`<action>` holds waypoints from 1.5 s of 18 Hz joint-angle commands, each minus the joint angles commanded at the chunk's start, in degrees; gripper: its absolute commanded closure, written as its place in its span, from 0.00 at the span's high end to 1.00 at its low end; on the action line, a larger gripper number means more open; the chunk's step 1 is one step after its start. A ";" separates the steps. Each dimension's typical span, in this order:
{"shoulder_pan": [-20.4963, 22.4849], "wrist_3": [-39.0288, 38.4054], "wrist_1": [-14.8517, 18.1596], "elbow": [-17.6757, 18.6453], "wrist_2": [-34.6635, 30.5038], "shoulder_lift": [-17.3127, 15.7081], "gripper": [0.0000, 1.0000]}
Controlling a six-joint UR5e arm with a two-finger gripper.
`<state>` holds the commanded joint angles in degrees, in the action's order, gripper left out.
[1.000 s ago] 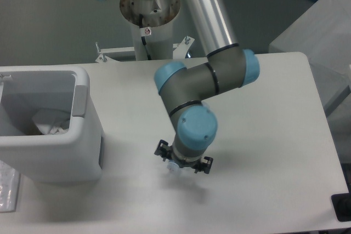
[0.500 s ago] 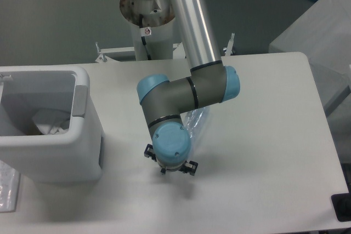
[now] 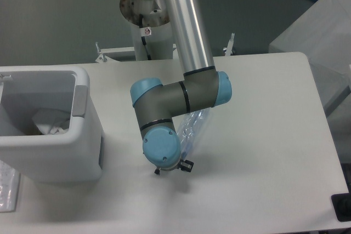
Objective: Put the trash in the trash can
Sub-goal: 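Move the gripper to the clear water bottle and rotate the wrist, then grasp the bottle by its cap end and lift it upright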
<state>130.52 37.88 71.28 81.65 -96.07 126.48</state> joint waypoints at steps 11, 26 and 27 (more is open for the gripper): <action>8.16 1.32 -0.26 -0.79 14.74 -10.54 0.00; 17.49 -6.40 -8.78 -9.84 55.52 -21.10 0.00; 17.49 -6.68 -10.01 -9.93 57.90 -21.10 0.00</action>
<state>148.01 31.20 61.27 71.72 -38.17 105.38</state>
